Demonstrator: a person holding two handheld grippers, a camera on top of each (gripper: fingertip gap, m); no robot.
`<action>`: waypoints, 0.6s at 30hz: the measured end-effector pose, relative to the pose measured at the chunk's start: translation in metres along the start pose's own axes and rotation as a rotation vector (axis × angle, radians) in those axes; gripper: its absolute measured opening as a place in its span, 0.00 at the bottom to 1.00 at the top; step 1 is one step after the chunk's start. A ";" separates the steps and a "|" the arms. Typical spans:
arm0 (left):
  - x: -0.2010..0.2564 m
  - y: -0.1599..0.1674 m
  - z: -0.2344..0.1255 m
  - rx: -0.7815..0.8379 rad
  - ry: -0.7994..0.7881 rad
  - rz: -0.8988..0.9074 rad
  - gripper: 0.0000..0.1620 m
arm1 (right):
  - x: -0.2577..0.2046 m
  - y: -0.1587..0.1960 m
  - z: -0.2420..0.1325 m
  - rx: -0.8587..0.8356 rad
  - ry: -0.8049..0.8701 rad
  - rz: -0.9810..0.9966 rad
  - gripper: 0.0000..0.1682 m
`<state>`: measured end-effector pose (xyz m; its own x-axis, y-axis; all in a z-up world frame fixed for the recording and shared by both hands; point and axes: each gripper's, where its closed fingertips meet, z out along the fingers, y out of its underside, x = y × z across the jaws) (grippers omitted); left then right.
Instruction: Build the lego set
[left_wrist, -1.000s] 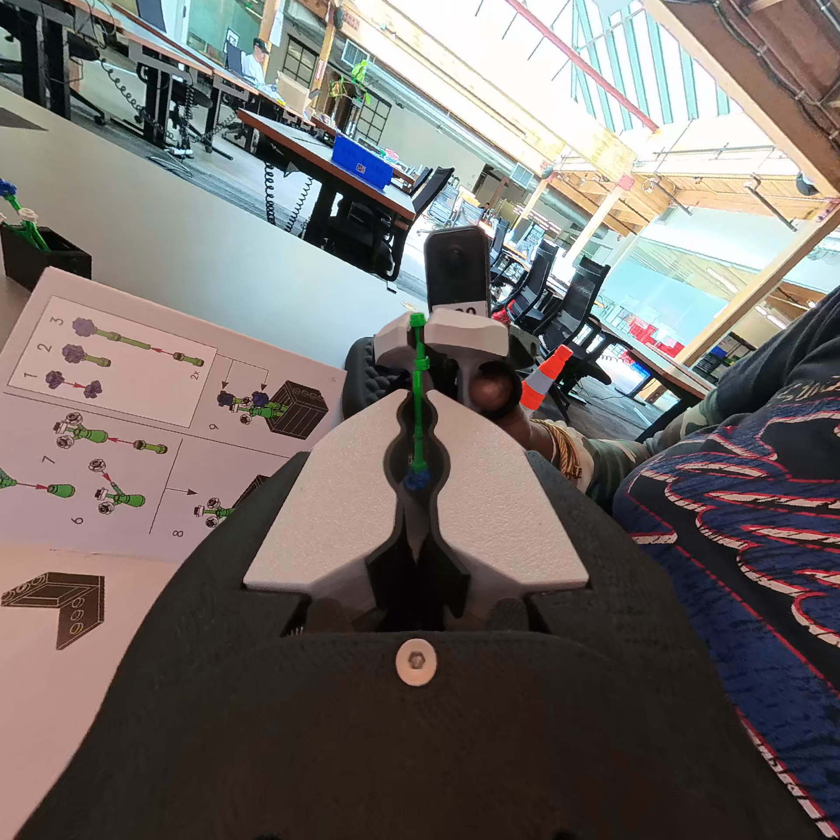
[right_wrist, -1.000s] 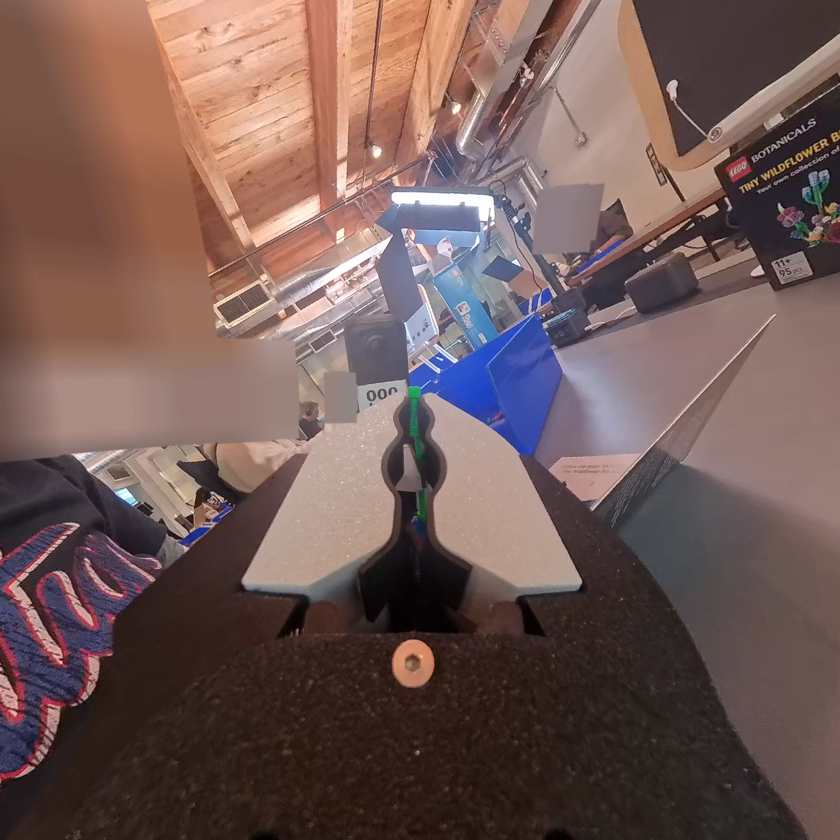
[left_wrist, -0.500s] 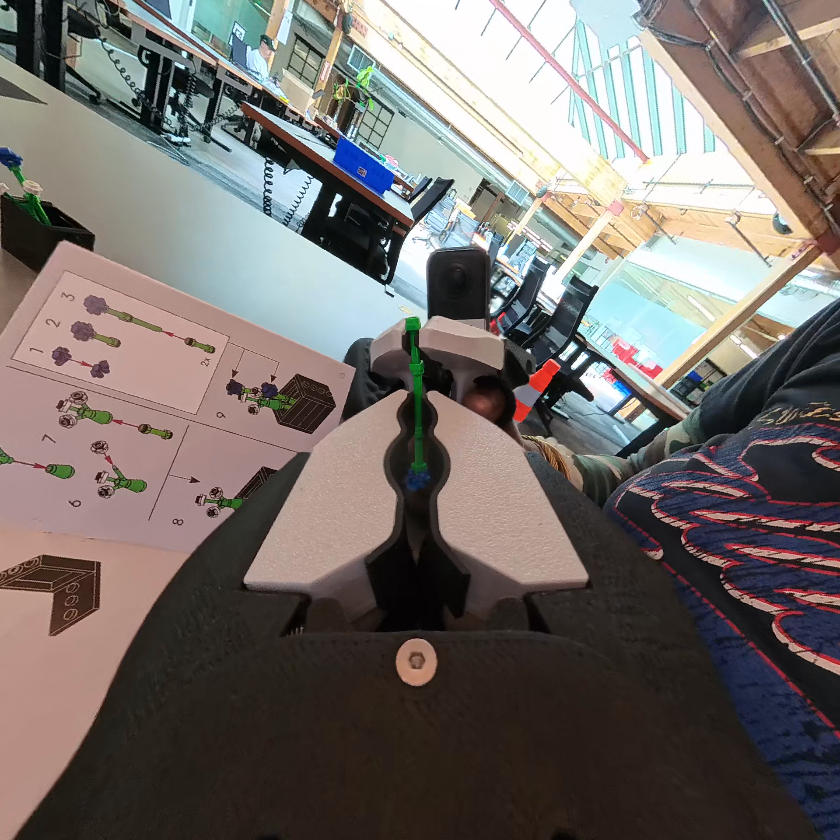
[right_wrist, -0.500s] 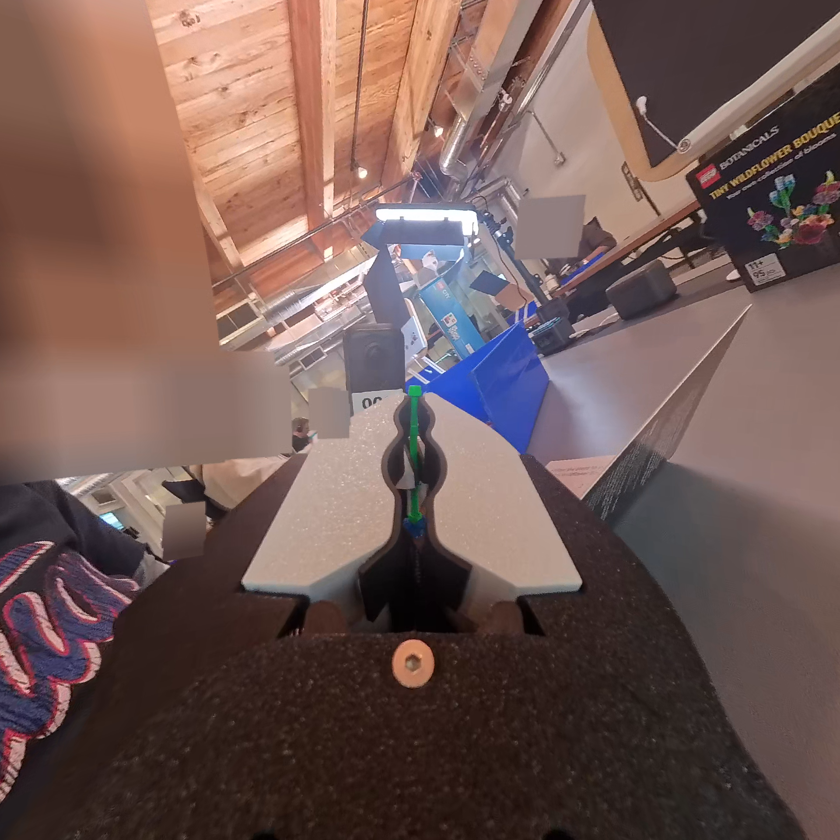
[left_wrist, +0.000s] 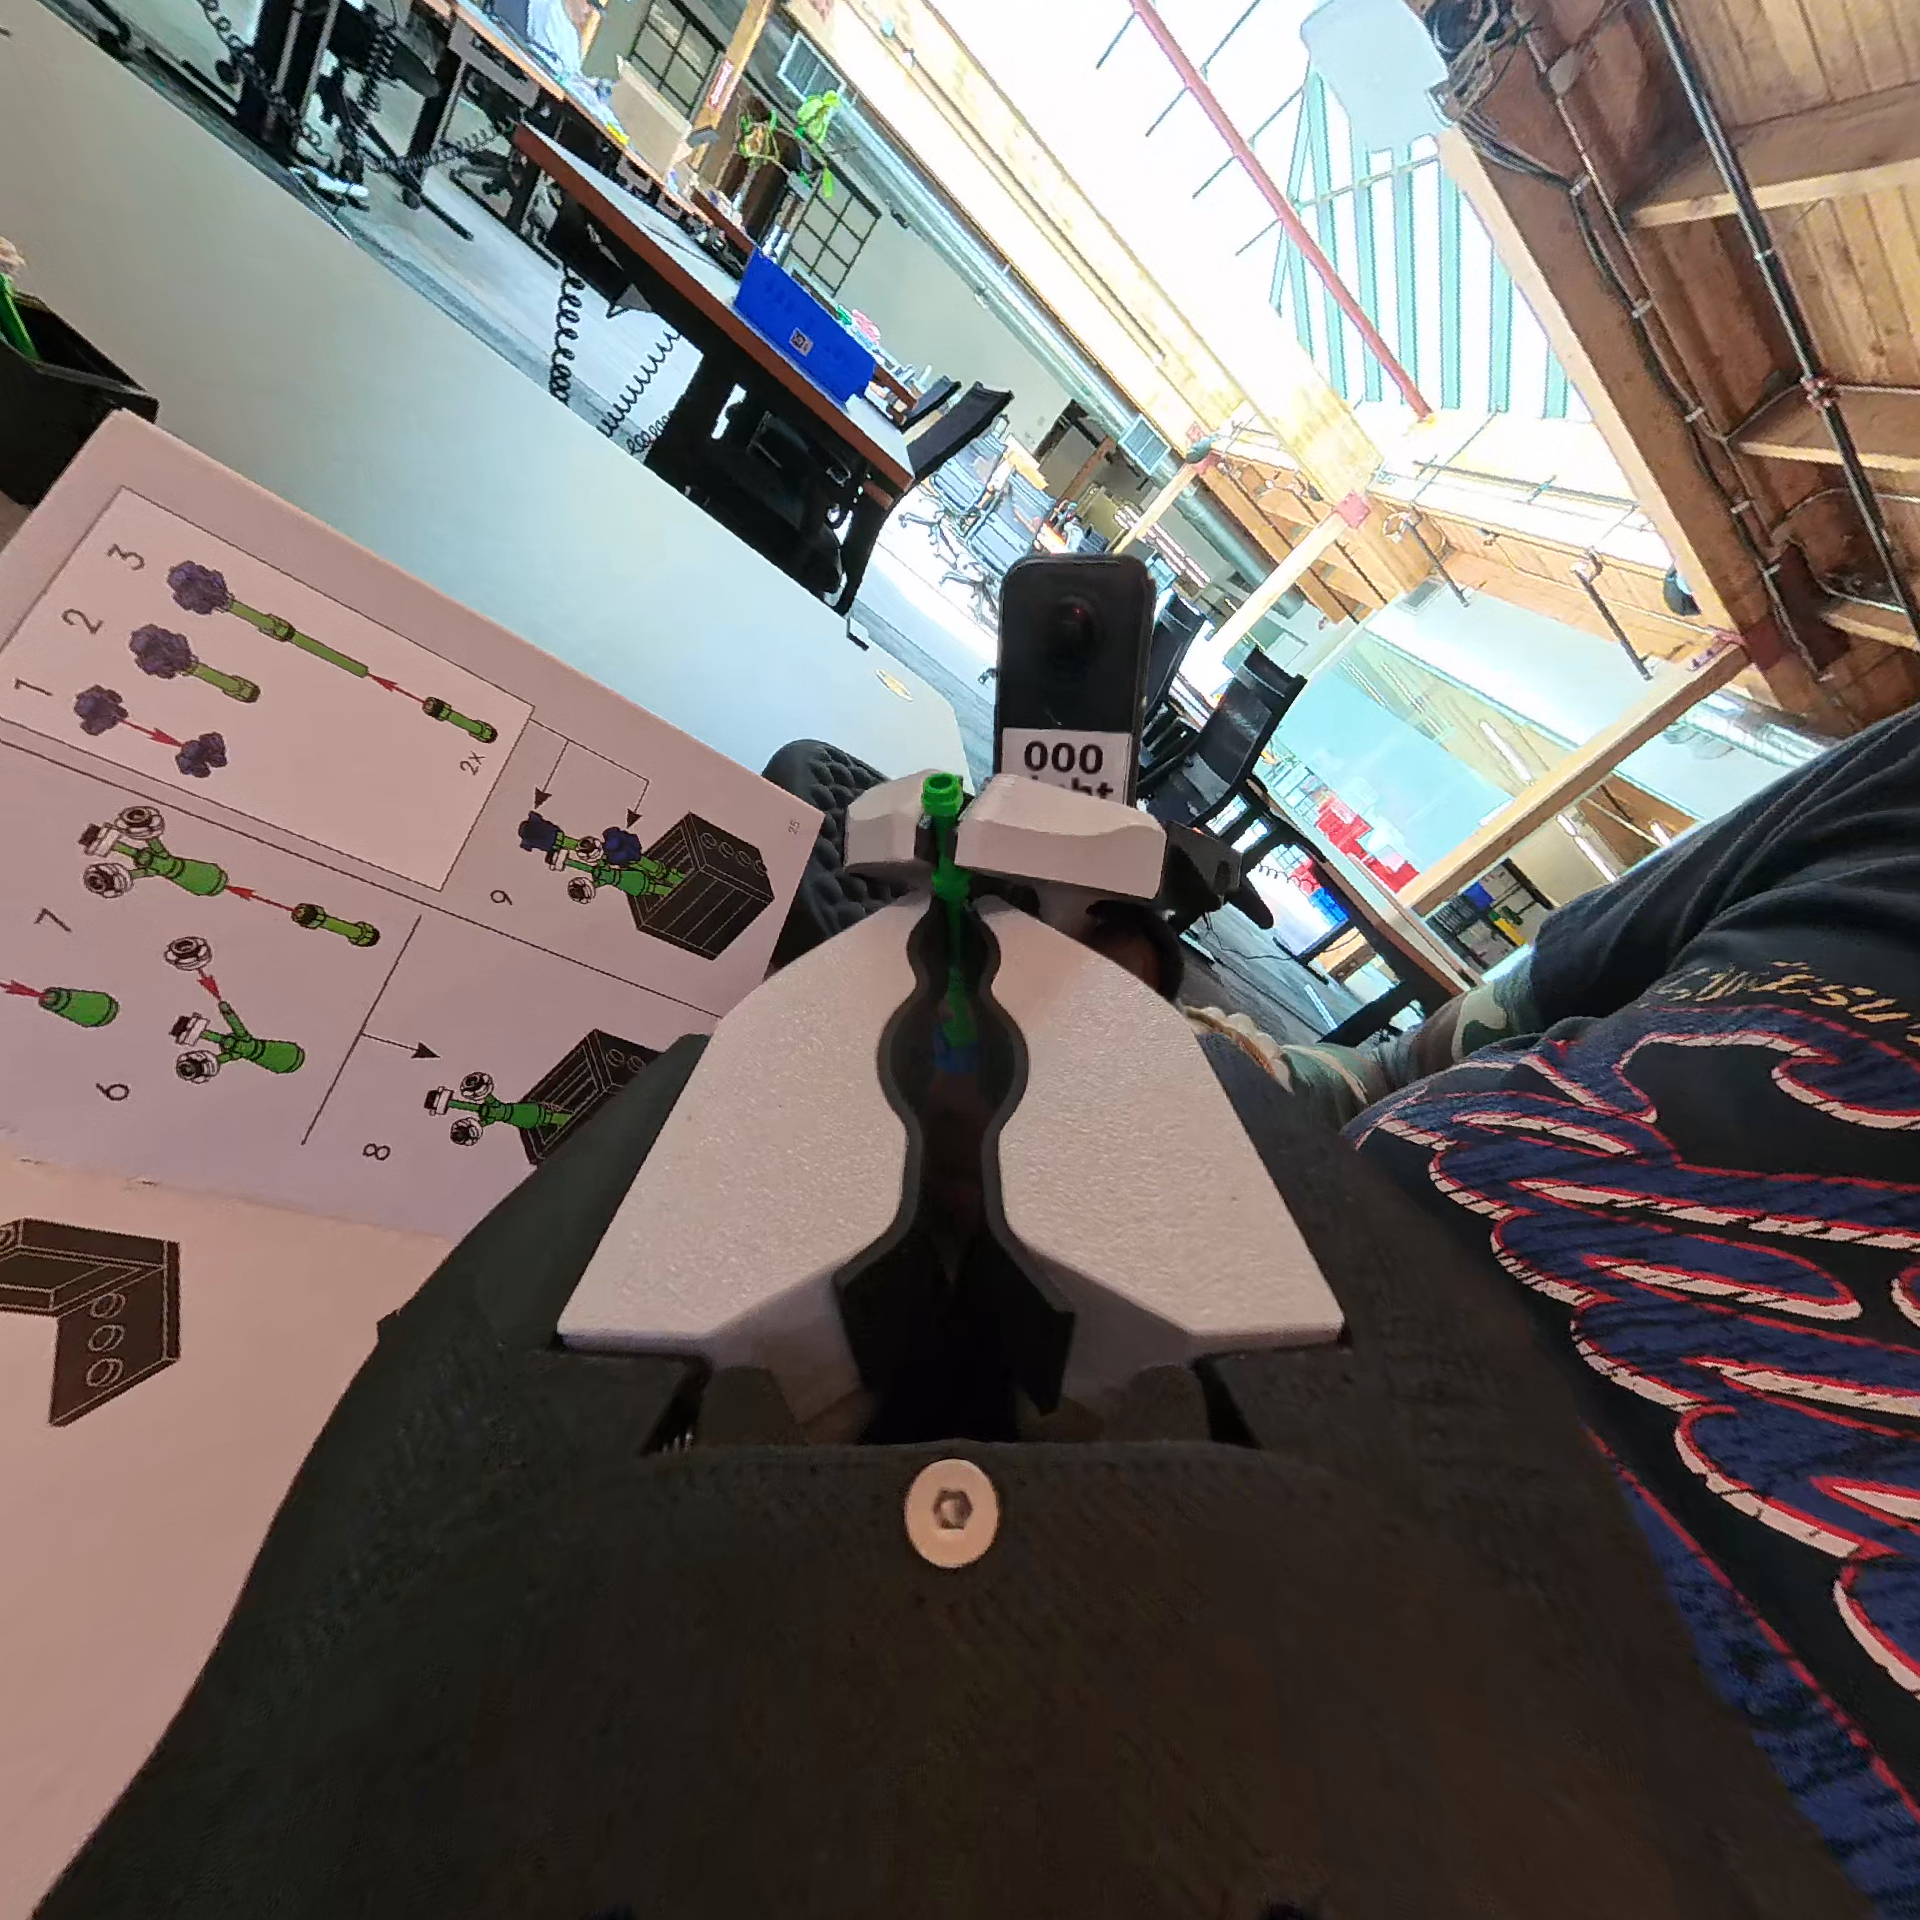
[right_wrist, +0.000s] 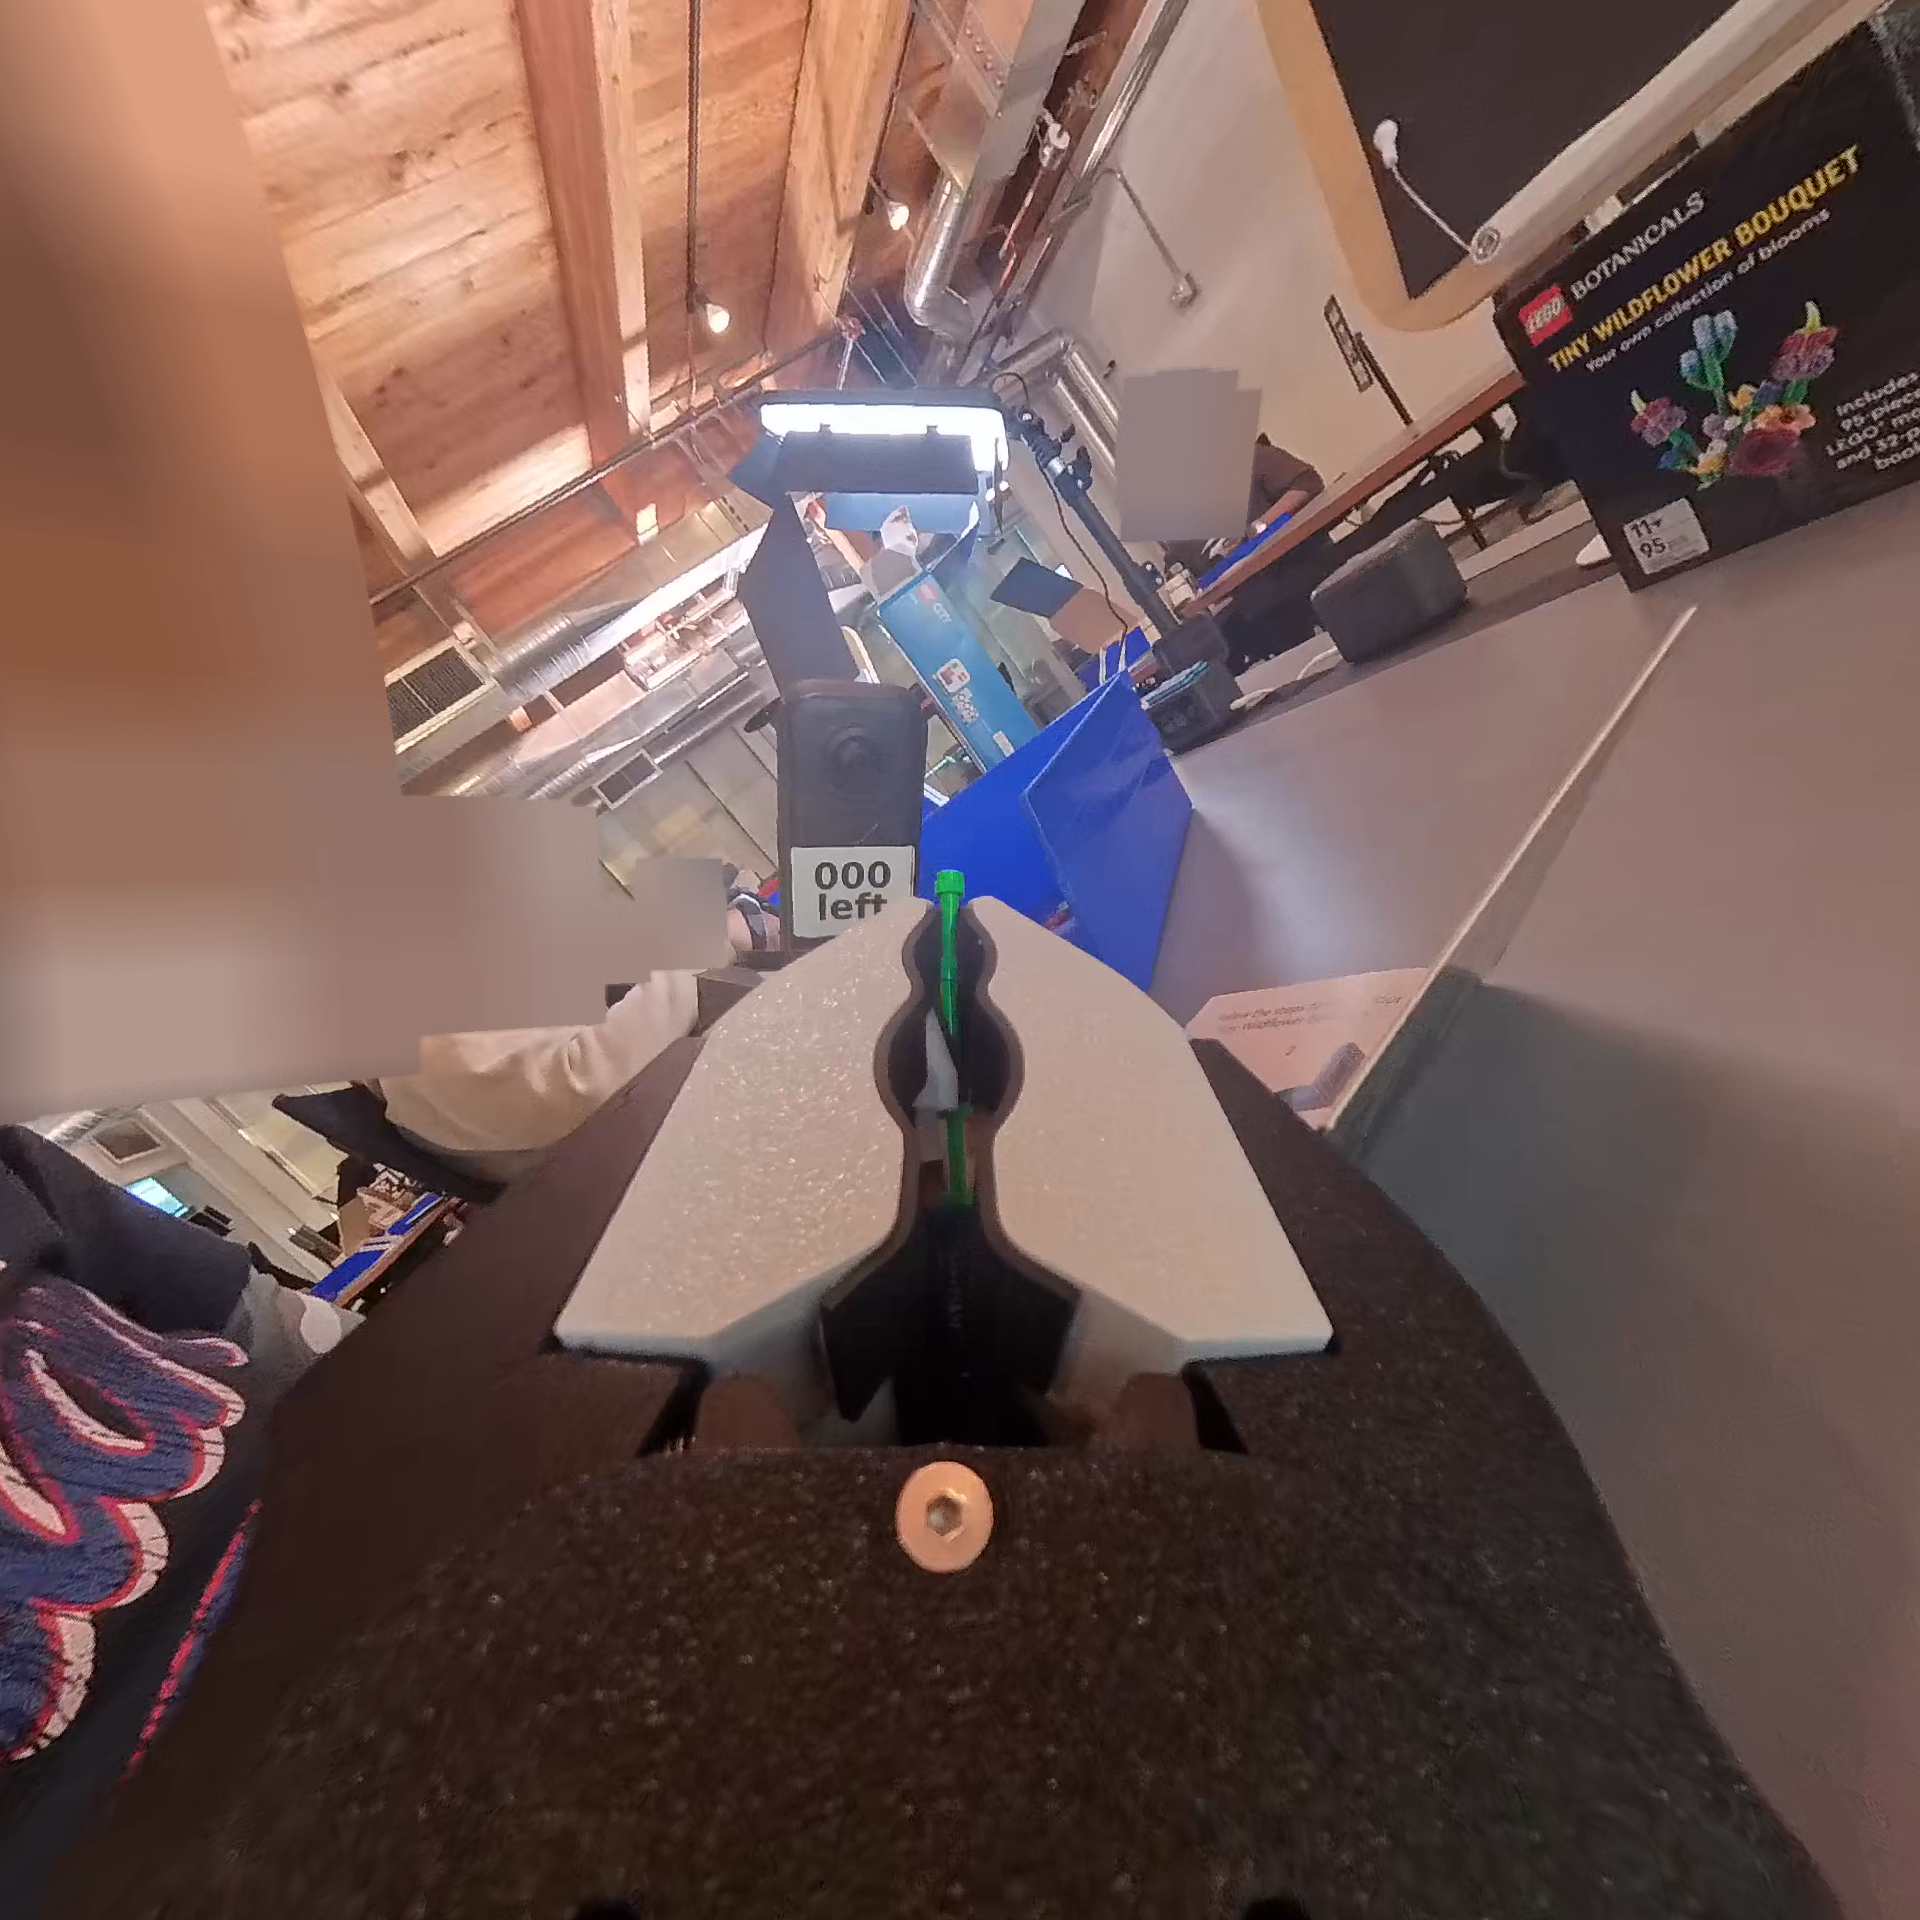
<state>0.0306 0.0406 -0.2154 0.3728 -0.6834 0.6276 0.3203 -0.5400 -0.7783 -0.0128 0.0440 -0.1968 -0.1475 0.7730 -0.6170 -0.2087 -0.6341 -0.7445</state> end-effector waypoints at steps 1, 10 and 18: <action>0.000 0.001 0.001 -0.012 0.000 -0.003 0.01 | 0.001 0.001 -0.002 -0.012 0.010 -0.004 0.02; -0.002 0.011 0.006 -0.081 -0.016 0.003 0.01 | 0.005 0.001 -0.016 -0.088 0.134 -0.098 0.02; -0.004 0.008 0.005 -0.059 -0.035 0.007 0.01 | 0.009 0.001 -0.026 -0.204 0.126 -0.050 0.02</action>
<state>0.0357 0.0414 -0.2245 0.4057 -0.6702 0.6215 0.2658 -0.5641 -0.7818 0.0108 0.0498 -0.2101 -0.0173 0.8034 -0.5952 -0.0110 -0.5954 -0.8033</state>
